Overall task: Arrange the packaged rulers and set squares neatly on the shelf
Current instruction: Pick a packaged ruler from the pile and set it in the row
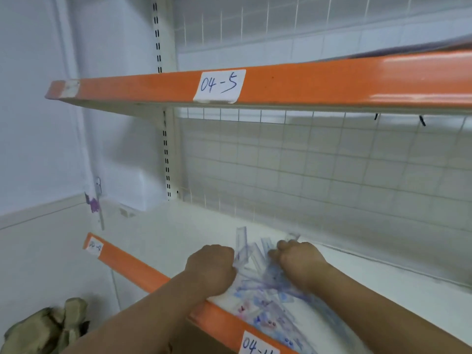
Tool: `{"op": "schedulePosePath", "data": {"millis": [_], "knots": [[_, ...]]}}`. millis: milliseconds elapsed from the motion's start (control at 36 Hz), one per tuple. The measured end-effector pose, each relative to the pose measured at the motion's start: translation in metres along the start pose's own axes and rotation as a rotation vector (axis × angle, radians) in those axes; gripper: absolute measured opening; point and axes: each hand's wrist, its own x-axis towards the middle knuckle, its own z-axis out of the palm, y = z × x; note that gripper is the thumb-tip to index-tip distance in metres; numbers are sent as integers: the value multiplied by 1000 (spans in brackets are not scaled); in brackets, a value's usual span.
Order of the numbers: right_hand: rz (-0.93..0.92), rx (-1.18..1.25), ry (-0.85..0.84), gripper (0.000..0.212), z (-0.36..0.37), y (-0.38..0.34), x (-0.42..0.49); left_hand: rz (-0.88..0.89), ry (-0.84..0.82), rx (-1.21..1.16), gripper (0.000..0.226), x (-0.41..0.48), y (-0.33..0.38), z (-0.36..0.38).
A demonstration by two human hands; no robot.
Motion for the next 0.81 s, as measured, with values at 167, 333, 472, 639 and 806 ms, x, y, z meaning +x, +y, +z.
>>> {"op": "schedulePosePath", "data": {"millis": [167, 333, 472, 639, 806], "knots": [[-133, -94, -65, 38, 5, -10, 17, 52, -11, -24, 37, 24, -21, 3], [-154, -89, -105, 30, 1, -6, 21, 100, -14, -43, 34, 39, -23, 9], [-153, -43, -130, 32, -1, 3, 21, 128, -19, -56, 31, 46, -21, 14], [-90, 76, -58, 20, -6, 13, 18, 160, -32, -101, 32, 52, -17, 13], [-49, 273, -43, 40, 1, 11, 15, 234, -94, -151, 37, 54, -9, 13]]}}
